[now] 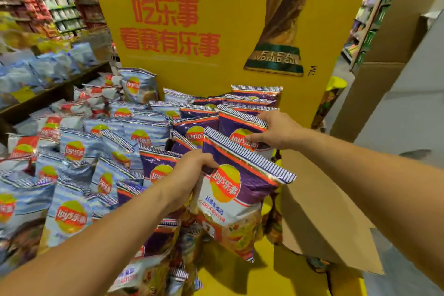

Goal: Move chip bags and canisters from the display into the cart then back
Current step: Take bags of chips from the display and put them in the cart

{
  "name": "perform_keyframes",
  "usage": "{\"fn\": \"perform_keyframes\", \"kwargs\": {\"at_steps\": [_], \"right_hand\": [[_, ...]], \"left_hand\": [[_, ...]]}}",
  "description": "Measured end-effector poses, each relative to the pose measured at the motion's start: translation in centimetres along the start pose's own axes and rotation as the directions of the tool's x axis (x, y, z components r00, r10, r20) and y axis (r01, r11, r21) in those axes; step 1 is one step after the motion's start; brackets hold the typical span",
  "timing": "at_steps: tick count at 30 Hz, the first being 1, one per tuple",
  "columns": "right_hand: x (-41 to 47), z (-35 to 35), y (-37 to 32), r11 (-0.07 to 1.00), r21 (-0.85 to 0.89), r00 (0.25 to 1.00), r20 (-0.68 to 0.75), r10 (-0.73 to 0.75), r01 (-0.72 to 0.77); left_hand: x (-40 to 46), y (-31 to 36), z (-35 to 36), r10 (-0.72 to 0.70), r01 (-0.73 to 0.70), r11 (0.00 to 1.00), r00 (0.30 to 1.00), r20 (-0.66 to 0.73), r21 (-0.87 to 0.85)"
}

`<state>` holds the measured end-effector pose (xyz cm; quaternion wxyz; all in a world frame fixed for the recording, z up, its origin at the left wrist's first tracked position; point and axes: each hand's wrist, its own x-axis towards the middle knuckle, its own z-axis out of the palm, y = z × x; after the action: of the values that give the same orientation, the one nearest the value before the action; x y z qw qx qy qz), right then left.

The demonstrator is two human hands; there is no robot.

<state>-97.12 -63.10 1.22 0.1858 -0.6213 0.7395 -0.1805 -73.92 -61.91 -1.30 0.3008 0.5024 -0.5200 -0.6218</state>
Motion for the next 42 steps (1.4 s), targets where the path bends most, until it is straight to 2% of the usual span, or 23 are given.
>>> {"fn": "perform_keyframes", "kwargs": {"at_steps": [1,3,5,8,12,14,16,18,21,26,28,32,38,42], "right_hand": [[0.5,1.1,0.3,0.986,-0.165,0.997,-0.073,-0.028,0.016],[1.0,3.5,1.0,0.889,-0.458,0.961,-0.236,-0.141,0.018],[1.0,4.9,1.7,0.819,-0.573,0.921,-0.301,-0.249,0.034],[1.2,5.1,2.2,0.713,-0.669,0.892,-0.167,-0.420,0.210],[1.7,4.0,2.4,0.731,-0.600,0.927,0.050,-0.371,0.324],[2.0,3.5,2.5,0.806,-0.500,0.944,0.082,-0.321,0.317],[2.0,2.7,2.4,0.935,-0.281,0.976,0.082,-0.201,0.216],[1.3,1.6,2.1,0.995,-0.049,0.993,0.076,-0.088,0.092],[0.2,0.1,1.9,0.988,0.155,0.995,0.101,-0.015,-0.001],[-2.5,-1.5,1.1,0.932,0.363,0.996,0.083,-0.019,-0.013],[-3.8,-2.0,0.8,0.927,0.374,0.988,0.148,-0.044,-0.015],[-5.8,-1.9,0.0,0.974,0.226,0.922,0.372,-0.111,0.026],[-8.0,-1.7,-2.3,0.964,0.254,0.859,0.476,-0.191,0.074],[-9.7,-1.4,-4.3,0.974,0.209,0.857,0.484,-0.179,0.086]], "left_hand": [[0.3,-0.1,0.1,-0.013,0.013,1.000,1.000,0.013,0.002],[1.2,-0.9,0.4,-0.035,0.035,0.999,0.998,0.051,0.003],[1.6,-1.3,0.5,-0.044,0.043,0.999,0.997,0.058,0.015],[1.9,-1.5,0.4,-0.036,0.030,0.998,0.991,0.127,0.050],[2.6,-1.7,0.5,-0.032,0.023,0.997,0.990,0.138,0.068],[2.6,-1.6,0.8,-0.019,0.007,0.996,0.989,0.145,0.085],[2.8,-1.6,1.0,-0.004,-0.013,0.994,0.989,0.149,0.112],[2.8,-1.6,1.2,0.006,-0.025,0.991,0.989,0.148,0.128],[2.7,-1.6,1.7,0.021,-0.041,0.990,0.990,0.142,0.137],[1.7,-1.5,2.3,0.056,-0.069,0.989,0.994,0.096,0.134],[1.1,-1.5,2.4,0.080,-0.091,0.987,0.993,0.086,0.130],[-0.7,-1.0,2.5,0.166,-0.171,0.983,0.983,0.077,0.065],[-4.7,-0.8,0.7,0.213,-0.217,0.975,0.975,0.070,0.056],[-7.6,-1.0,-1.5,0.192,-0.199,0.977,0.977,0.090,0.071]]}}
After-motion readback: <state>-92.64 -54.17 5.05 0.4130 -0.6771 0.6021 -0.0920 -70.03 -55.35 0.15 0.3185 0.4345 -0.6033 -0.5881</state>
